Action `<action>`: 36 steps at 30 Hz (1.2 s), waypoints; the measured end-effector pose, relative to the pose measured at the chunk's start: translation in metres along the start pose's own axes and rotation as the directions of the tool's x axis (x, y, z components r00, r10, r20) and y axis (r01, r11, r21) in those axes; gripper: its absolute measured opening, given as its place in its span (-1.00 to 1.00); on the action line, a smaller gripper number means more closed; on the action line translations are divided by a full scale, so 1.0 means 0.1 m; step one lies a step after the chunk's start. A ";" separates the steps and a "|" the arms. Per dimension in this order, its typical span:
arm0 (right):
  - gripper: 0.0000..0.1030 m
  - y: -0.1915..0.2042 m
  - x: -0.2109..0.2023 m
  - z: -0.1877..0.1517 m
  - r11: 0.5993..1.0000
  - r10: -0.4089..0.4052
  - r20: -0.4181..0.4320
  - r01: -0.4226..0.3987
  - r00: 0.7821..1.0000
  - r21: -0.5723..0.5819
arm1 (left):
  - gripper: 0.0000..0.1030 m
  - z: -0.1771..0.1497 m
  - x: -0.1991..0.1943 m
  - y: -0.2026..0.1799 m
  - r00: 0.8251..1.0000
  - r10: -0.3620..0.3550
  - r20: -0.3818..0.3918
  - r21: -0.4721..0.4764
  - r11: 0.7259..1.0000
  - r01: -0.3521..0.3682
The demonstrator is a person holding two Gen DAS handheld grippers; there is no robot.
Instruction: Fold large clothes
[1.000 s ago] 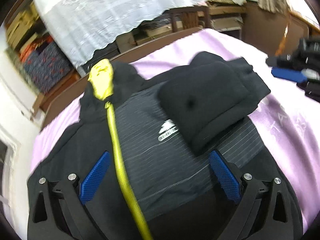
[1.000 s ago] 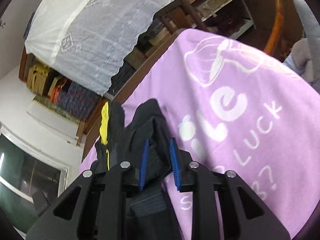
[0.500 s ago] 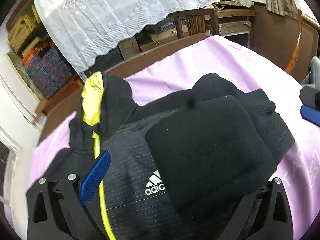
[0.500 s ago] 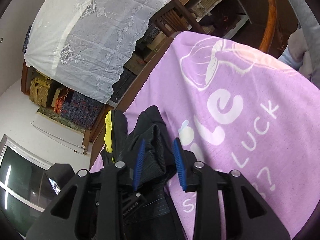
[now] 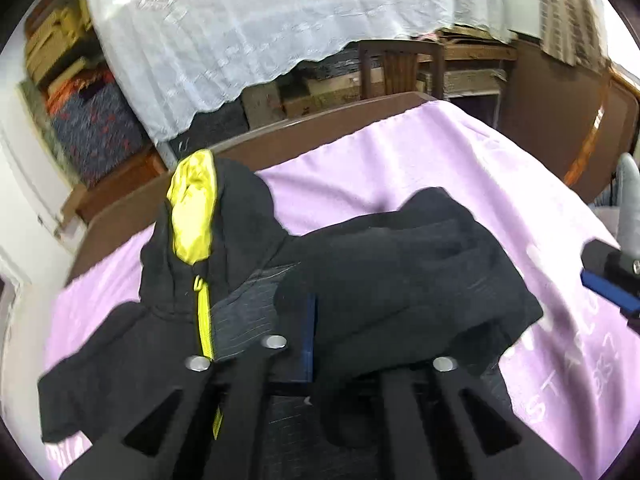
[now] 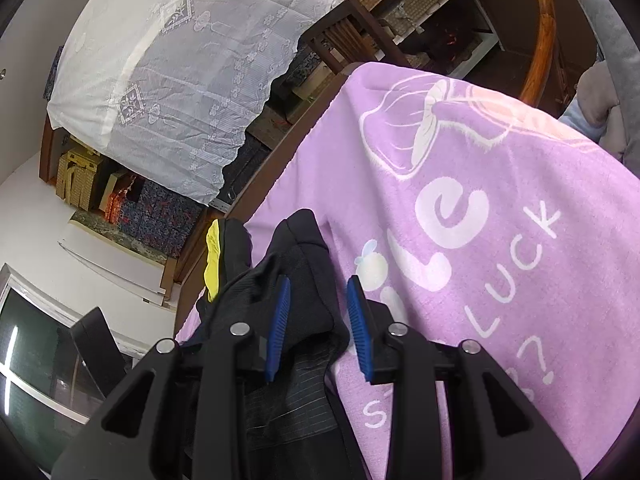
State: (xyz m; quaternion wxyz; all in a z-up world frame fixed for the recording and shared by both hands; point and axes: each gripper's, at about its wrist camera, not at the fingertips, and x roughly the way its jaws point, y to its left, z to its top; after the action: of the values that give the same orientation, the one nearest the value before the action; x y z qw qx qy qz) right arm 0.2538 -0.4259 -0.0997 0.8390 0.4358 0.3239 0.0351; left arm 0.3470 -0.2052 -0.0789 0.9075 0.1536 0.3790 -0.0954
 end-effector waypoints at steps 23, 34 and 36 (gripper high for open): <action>-0.49 0.55 0.38 -0.45 0.946 -0.033 -0.127 -0.009 0.991 -0.323 | 0.30 -0.89 -0.13 1.77 0.995 0.093 -0.031 -0.365 0.926 -0.098; -0.49 0.85 0.46 -0.56 0.898 -0.002 -0.081 -0.034 0.997 -0.439 | 0.69 -0.93 -0.14 1.82 0.998 0.063 -0.022 -0.374 0.925 -0.066; -0.51 0.92 0.58 -0.61 0.883 -0.002 -0.110 -0.050 0.994 -0.466 | 0.69 -0.92 -0.14 1.75 0.996 0.084 -0.024 -0.344 0.935 -0.087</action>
State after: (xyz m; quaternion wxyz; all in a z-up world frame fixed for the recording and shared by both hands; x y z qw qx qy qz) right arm 0.2847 -0.3062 -0.0851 0.9002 0.2219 0.3450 0.1459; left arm 0.3275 -0.0083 -0.0937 0.9220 0.0093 0.3868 0.0126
